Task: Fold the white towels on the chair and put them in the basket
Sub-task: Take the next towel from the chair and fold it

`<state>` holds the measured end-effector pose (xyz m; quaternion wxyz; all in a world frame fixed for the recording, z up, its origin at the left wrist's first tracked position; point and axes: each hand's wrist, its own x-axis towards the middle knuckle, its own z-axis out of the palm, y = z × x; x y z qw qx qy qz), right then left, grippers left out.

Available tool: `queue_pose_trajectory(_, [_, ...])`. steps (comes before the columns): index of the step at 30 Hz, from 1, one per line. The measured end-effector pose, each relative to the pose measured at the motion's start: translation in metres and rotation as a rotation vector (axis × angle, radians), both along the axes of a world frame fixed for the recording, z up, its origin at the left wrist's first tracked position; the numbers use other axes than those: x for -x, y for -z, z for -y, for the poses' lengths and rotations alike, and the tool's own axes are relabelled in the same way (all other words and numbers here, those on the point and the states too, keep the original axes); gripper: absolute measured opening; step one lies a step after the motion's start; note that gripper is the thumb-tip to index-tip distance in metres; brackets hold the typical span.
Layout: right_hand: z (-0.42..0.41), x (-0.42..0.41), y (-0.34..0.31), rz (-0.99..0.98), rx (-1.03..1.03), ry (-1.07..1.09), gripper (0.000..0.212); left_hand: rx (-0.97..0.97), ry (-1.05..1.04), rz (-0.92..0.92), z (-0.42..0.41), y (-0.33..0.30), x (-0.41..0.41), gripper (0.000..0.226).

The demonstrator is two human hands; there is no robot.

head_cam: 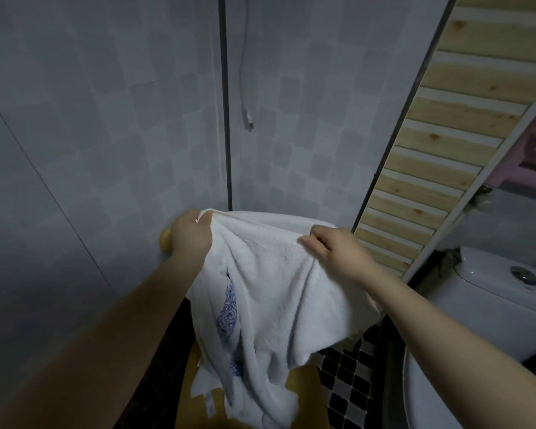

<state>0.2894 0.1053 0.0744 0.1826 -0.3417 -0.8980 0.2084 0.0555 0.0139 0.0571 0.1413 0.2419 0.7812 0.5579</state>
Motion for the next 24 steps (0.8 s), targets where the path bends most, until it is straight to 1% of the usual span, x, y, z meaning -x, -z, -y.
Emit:
queue_pose_trajectory(1, [0.001, 0.000, 0.000, -0.018, -0.012, -0.004, 0.041, 0.013, -0.001, 0.002, 0.000, 0.003, 0.000, 0.032])
queue_pose_trajectory(5, [-0.006, -0.001, -0.001, -0.205, 0.234, 0.035, 0.035, 0.033, 0.017, -0.016, 0.001, 0.009, -0.003, 0.032])
queue_pose_trajectory(8, [-0.013, -0.004, -0.008, -0.187, 0.330, 0.034, 0.029, 0.086, 0.059, -0.054, 0.003, 0.015, -0.002, 0.034])
queue_pose_trajectory(11, [-0.015, -0.005, -0.013, -0.162, 0.410, -0.005, 0.011, 0.154, 0.186, 0.019, 0.008, 0.028, 0.007, 0.034])
queue_pose_trajectory(12, [-0.016, -0.006, -0.013, -0.153, 0.412, -0.011, 0.011, 0.221, 0.254, 0.050, 0.012, 0.030, 0.007, 0.029])
queue_pose_trajectory(13, [-0.017, -0.006, -0.014, -0.146, 0.407, -0.012, 0.015, 0.288, 0.312, 0.062, 0.015, 0.030, 0.005, 0.024])
queue_pose_trajectory(14, [-0.016, -0.005, -0.014, -0.130, 0.387, -0.020, 0.019, 0.332, 0.360, 0.043, 0.016, 0.030, 0.002, 0.025])
queue_pose_trajectory(15, [-0.016, -0.002, -0.015, -0.097, 0.349, -0.042, 0.020, 0.351, 0.408, -0.010, 0.016, 0.027, -0.003, 0.031])
queue_pose_trajectory(17, [-0.013, 0.006, -0.017, -0.024, 0.270, -0.120, 0.016, 0.368, 0.508, -0.168, 0.014, 0.012, -0.022, 0.056])
queue_pose_trajectory(18, [-0.010, 0.012, -0.018, -0.004, 0.263, -0.161, 0.012, 0.351, 0.576, -0.240, 0.013, 0.003, -0.035, 0.066])
queue_pose_trajectory(19, [-0.006, 0.018, -0.019, 0.001, 0.277, -0.195, 0.009, 0.326, 0.661, -0.283, 0.010, -0.005, -0.049, 0.070])
queue_pose_trajectory(20, [-0.003, 0.024, -0.020, -0.004, 0.299, -0.221, 0.010, 0.303, 0.744, -0.307, 0.008, -0.011, -0.061, 0.070])
queue_pose_trajectory(21, [-0.001, 0.030, -0.020, -0.020, 0.332, -0.231, 0.013, 0.277, 0.801, -0.333, 0.006, -0.014, -0.071, 0.064])
queue_pose_trajectory(22, [0.001, 0.034, -0.020, -0.049, 0.377, -0.228, 0.017, 0.254, 0.822, -0.356, 0.004, -0.016, -0.076, 0.055])
queue_pose_trajectory(24, [0.001, 0.037, -0.018, -0.140, 0.514, -0.204, 0.023, 0.232, 0.796, -0.383, 0.003, -0.015, -0.078, 0.036])
